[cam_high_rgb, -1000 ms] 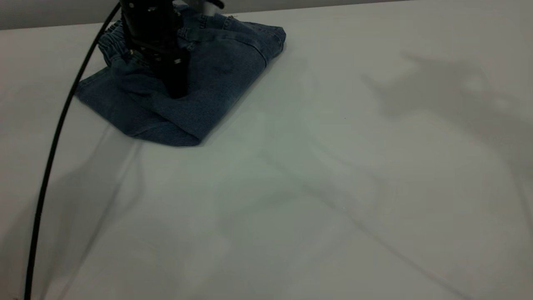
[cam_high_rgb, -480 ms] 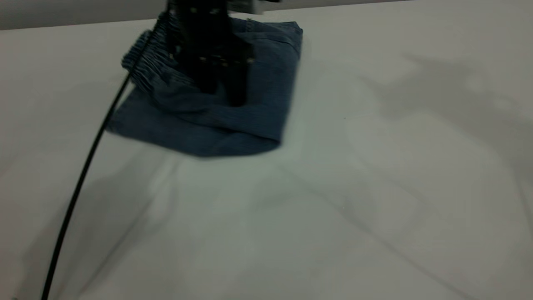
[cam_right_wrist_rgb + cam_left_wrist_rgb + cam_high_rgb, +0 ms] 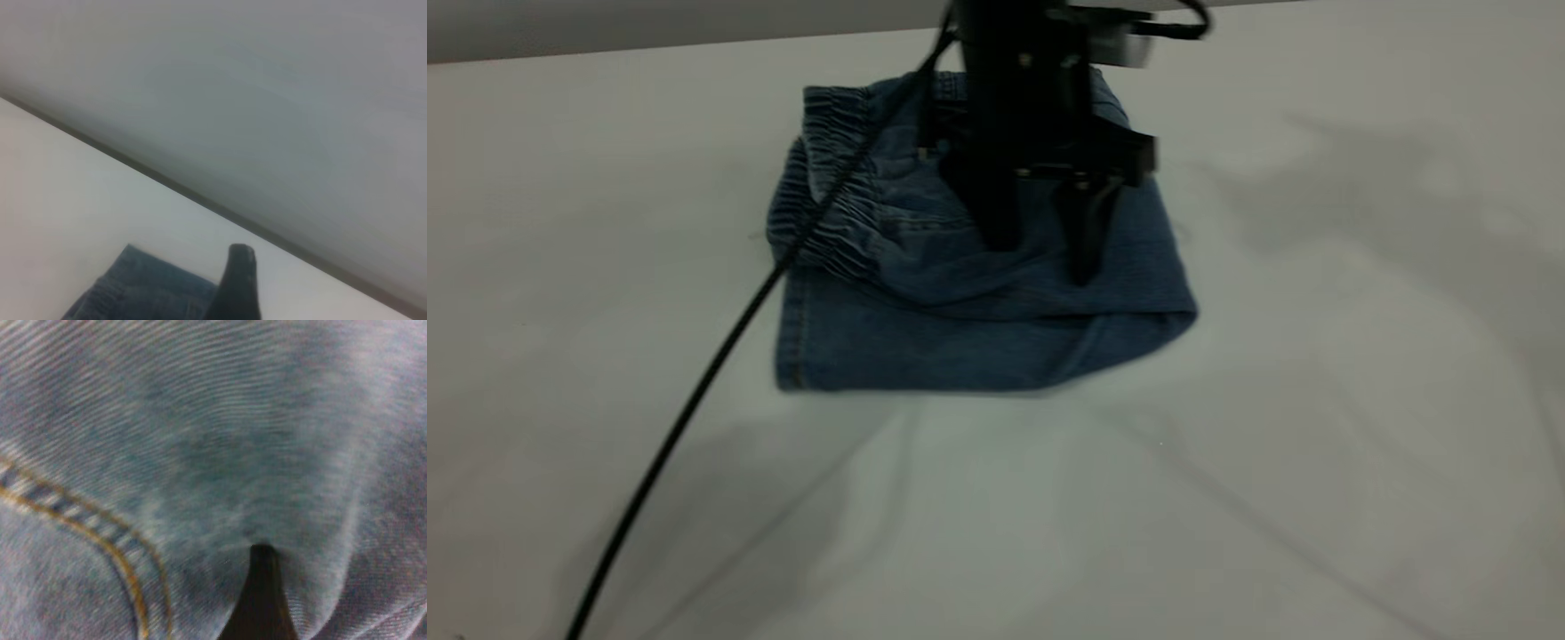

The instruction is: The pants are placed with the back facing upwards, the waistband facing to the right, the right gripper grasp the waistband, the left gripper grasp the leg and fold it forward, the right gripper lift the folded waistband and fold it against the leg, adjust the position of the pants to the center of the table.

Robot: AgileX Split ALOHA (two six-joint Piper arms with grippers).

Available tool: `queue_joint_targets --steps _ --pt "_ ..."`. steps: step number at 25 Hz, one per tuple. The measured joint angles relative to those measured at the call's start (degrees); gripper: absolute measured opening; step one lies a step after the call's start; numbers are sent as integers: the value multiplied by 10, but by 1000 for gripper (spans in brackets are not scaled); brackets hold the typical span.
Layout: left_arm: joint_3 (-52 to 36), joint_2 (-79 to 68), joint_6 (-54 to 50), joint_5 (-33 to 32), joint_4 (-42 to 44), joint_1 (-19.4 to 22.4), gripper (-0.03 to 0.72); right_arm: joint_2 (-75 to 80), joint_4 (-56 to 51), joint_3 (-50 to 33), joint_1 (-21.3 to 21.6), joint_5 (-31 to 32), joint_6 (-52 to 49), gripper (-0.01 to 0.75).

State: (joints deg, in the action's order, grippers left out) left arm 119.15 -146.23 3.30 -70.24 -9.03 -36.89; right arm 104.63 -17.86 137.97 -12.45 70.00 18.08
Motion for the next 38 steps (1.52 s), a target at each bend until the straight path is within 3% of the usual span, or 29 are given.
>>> queue_joint_targets --steps 7,15,20,24,29,38 --pt "77 27 24 1 45 -3 538 -5 -3 0 0 0 -1 593" --pt "81 143 17 0 128 -4 538 -59 -5 -4 -1 0 -39 593" --pt "81 253 -13 0 184 -4 538 -129 -3 -62 -1 0 -44 593" --pt "70 355 -21 0 179 -3 538 -205 -2 -137 -1 0 -44 593" --pt "-5 493 -11 0 179 -3 538 -308 -14 -243 -1 0 -48 593" --pt "-267 793 -56 1 178 -3 538 -523 -61 -462 -1 -1 -57 593"
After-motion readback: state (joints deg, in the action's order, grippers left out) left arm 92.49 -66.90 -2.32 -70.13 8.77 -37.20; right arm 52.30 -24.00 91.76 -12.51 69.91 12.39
